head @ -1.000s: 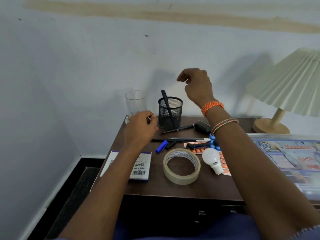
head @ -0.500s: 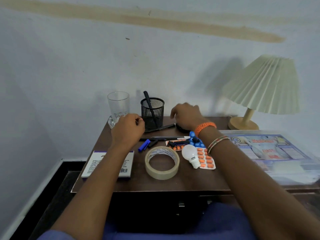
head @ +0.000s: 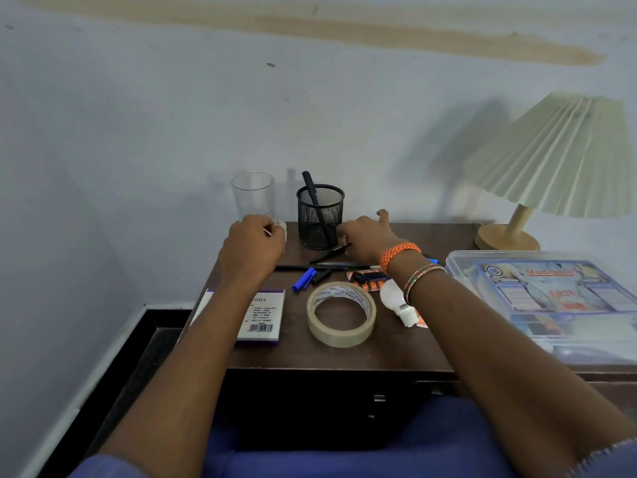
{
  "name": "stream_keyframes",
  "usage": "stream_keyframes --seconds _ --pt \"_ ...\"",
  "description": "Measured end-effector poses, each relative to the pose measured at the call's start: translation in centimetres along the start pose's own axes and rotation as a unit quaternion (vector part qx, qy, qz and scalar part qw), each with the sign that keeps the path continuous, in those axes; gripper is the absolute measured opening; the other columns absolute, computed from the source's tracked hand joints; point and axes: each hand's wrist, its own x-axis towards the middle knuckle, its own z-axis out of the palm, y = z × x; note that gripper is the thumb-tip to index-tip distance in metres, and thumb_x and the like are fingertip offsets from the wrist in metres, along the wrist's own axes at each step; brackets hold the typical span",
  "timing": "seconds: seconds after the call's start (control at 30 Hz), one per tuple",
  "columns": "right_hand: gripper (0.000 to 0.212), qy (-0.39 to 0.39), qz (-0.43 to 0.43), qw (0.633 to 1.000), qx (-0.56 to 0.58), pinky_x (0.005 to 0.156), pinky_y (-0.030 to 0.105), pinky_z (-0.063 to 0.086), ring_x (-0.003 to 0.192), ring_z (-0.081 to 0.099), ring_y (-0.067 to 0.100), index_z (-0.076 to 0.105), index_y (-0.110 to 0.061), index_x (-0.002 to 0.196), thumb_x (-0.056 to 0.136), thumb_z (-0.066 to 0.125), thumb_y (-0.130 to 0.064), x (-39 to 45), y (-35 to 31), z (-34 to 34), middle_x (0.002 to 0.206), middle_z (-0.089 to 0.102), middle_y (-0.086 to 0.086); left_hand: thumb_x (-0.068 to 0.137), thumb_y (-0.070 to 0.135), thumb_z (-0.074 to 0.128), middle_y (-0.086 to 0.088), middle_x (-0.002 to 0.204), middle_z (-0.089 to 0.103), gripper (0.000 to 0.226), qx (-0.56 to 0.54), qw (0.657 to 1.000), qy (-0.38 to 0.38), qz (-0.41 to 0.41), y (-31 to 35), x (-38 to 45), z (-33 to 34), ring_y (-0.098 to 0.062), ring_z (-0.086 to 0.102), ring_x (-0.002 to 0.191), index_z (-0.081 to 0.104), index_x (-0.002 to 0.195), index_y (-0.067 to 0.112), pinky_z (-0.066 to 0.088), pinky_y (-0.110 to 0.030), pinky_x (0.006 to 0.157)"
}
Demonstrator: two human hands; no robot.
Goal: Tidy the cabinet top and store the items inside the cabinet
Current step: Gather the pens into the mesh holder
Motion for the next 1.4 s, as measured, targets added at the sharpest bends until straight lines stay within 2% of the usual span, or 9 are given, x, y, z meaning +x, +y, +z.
stream_keyframes --seconds 0.17,0.3,0.47,0.6,0.77,0.93,1.1,1.33,1.4 --pt "0.028 0.019 -0.030 0.999 -0.012 0.112 0.056 0.007 0.111 0.056 0.024 0.062 -0.021 0.107 0.088 0.052 -0.005 0.0 -0.3 -0.2 0.107 0.065 0.002 0.087 0.027 0.047 -0.001 0.076 0.070 0.023 -0.006 1.000 -0.006 -0.003 -0.1 0.1 -0.2 -0.023 0.066 0.072 0.069 0.082 0.020 0.053 -0.034 0.066" --pt "0.023 0.028 -0.037 0.999 -0.008 0.112 0.054 0.007 0.110 0.057 0.022 0.063 -0.021 0.106 0.088 0.055 -0.009 -0.6 -0.1 -0.4 0.106 0.066 0.001 0.090 0.026 0.046 0.003 0.067 0.069 0.026 -0.010 1.000 -0.016 0.004 0.5 -0.3 -0.4 -0.019 0.065 0.068 0.065 0.072 0.021 0.046 -0.027 0.061" --pt "0.021 0.087 0.009 0.988 0.126 0.105 0.044 0.024 0.100 0.055 0.018 0.063 -0.019 0.102 0.086 0.053 -0.010 -1.1 0.6 -2.2 0.101 0.064 -0.001 0.092 0.027 0.047 0.006 0.066 0.068 0.023 -0.054 0.997 -0.048 0.021 1.1 -0.5 -0.2 -0.015 0.065 0.065 0.065 0.078 0.022 0.053 -0.032 0.071" --pt "0.015 0.096 0.037 0.887 0.450 0.071 0.030 0.052 0.079 0.060 0.021 0.065 -0.009 0.098 0.086 0.058 -0.001 -1.4 1.1 -4.4 0.085 0.064 0.009 0.096 0.023 0.049 -0.003 0.089 0.071 0.019 -0.177 0.969 -0.159 0.065 2.4 -1.1 0.4 -0.010 0.063 0.069 0.063 0.105 0.014 0.051 -0.017 0.059" --pt "0.016 0.053 0.021 0.830 0.554 0.058 0.016 0.049 0.064 0.059 0.009 0.061 -0.003 0.105 0.089 0.060 -0.001 -3.2 0.8 -6.2 0.074 0.062 0.006 0.099 0.033 0.040 0.004 0.116 0.058 0.034 -0.301 0.930 -0.212 -0.004 4.4 -1.7 0.7 -0.014 0.060 0.101 0.048 0.130 0.020 0.056 -0.029 0.070" --pt "0.012 -0.002 0.001 0.791 0.612 0.061 0.025 0.055 0.066 0.063 0.016 0.056 -0.009 0.095 0.089 0.059 0.001 -4.9 -0.1 -6.5 0.074 0.065 0.010 0.097 0.027 0.046 0.003 0.101 0.066 0.016 -0.423 0.880 -0.203 -0.067 5.5 -2.0 0.5 -0.016 0.065 0.094 0.058 0.107 0.023 0.058 -0.034 0.072" --pt "0.013 -0.029 -0.016 0.824 0.566 0.060 0.017 0.053 0.067 0.062 0.016 0.057 -0.005 0.096 0.086 0.063 0.000 -6.3 -0.5 -6.6 0.078 0.064 0.014 0.093 0.014 0.055 -0.007 0.093 0.070 0.017 -0.462 0.867 -0.173 -0.074 5.7 -2.3 0.7 -0.016 0.071 0.076 0.063 0.108 0.010 0.060 -0.027 0.060" --pt "0.019 0.117 0.078 0.941 0.309 0.076 0.028 0.051 0.088 0.061 0.019 0.066 -0.020 0.085 0.083 0.057 -0.003 -6.4 2.4 -5.2 0.098 0.066 0.008 0.092 0.019 0.058 0.001 0.074 0.066 0.022 -0.287 0.948 -0.127 0.054 4.9 -2.3 1.2 -0.009 0.062 0.068 0.065 0.111 0.009 0.052 -0.014 0.056" --pt "0.021 0.086 0.091 0.956 0.264 0.086 0.036 0.052 0.095 0.062 0.023 0.070 -0.017 0.090 0.086 0.054 -0.004 -6.4 3.0 -4.4 0.106 0.066 0.009 0.092 0.020 0.058 0.000 0.073 0.065 0.017 -0.241 0.958 -0.137 0.076 4.9 -2.4 1.4 -0.018 0.062 0.068 0.065 0.106 0.014 0.057 -0.025 0.060"
